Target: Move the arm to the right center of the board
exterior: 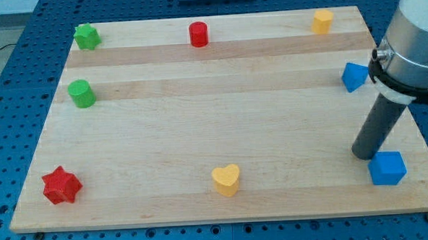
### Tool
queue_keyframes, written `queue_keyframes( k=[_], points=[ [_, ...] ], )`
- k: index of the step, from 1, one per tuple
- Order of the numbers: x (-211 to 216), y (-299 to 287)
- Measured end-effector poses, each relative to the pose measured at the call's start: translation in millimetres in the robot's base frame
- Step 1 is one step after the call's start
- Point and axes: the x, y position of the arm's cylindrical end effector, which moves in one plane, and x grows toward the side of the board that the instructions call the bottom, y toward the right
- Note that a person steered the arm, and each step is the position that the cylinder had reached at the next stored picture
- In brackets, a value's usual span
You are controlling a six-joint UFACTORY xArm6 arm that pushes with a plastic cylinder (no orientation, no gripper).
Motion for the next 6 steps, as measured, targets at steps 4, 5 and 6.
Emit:
queue_keyframes(
  k=[4,5,6],
  points=[
    [-81,-50],
    [-81,-26],
    [-82,-6]
  ],
)
